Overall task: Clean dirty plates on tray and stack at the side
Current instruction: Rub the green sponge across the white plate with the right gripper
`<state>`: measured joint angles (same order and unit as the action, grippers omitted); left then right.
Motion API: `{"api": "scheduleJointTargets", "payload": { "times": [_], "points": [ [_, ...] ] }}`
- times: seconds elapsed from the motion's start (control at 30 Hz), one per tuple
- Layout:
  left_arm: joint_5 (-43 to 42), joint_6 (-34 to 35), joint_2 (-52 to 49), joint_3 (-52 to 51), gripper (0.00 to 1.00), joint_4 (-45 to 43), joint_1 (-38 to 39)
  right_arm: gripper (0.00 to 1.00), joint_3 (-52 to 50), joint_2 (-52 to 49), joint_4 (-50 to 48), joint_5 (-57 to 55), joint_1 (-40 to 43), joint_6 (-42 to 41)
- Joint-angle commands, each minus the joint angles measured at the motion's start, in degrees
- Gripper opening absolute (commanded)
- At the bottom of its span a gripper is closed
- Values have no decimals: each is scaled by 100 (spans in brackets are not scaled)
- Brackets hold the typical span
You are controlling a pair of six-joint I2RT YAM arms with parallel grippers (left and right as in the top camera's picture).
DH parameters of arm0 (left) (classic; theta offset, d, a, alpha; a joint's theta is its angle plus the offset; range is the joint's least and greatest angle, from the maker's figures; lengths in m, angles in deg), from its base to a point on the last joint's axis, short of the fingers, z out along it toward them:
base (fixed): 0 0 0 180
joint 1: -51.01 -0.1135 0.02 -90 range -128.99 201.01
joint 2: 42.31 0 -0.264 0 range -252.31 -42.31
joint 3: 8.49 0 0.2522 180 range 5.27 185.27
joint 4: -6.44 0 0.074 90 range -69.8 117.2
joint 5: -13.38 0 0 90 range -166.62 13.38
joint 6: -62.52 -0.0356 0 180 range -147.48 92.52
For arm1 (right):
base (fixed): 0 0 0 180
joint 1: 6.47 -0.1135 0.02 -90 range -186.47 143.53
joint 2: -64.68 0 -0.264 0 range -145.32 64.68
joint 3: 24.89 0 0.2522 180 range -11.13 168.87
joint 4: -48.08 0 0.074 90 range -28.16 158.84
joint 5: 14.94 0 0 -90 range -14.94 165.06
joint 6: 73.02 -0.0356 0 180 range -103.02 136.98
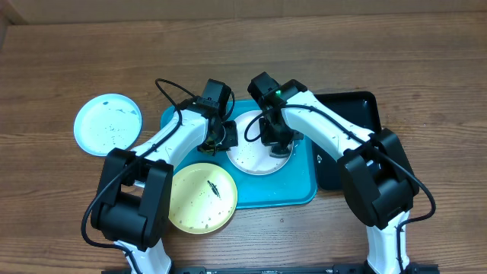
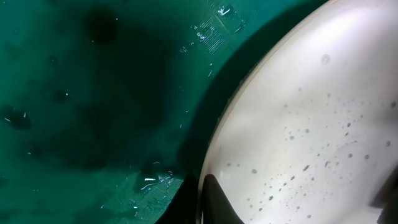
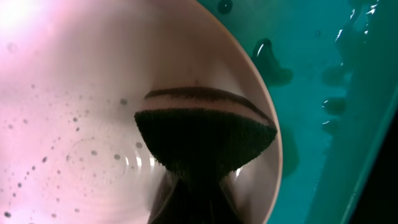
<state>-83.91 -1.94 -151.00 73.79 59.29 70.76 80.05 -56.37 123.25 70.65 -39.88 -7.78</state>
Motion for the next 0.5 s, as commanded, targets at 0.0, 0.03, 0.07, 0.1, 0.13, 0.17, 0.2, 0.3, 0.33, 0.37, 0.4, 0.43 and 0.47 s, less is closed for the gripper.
{"api": "scheduleJointTargets", "payload": {
  "times": [0.0,0.03,0.07,0.1,0.13,0.17,0.2,0.3,0.33,0.37,0.4,0.43,0.47],
  "points": [
    [20,20,-70,103,5,11,-44,4,-210,-103,-177,131,15,-275],
    [20,20,-70,103,5,11,-44,4,-264,-129,-240,251,15,-275],
    [20,20,-70,103,5,13,-44,4,-319,-151,-306,376,15,-275],
    [20,20,-70,103,5,11,-44,4,-433,-190,-450,566,15,-275],
    [20,20,-70,103,5,13,-44,4,-522,-201,-575,717,15,-275],
    [20,20,-70,103,5,13,-44,4,-619,-214,-721,901,15,-273],
    [20,20,-70,103,5,11,-46,4,-713,-221,-876,1130,15,-271],
    [20,20,-70,103,5,11,-46,4,-973,-221,-1403,2050,15,-59],
    [20,20,-70,103,5,11,-44,4,-1003,-221,-1543,2374,15,55],
    [20,20,-70,103,5,11,-44,4,-1010,-221,-1657,2671,15,177],
    [20,20,-70,103,5,11,-44,4,-1003,-214,-1799,3027,15,295],
    [20,20,-70,103,5,11,-44,4,-994,-195,-1932,3344,35,389],
    [20,17,-70,103,5,11,-44,4,-966,-190,-2041,3652,59,457]
  ]
}}
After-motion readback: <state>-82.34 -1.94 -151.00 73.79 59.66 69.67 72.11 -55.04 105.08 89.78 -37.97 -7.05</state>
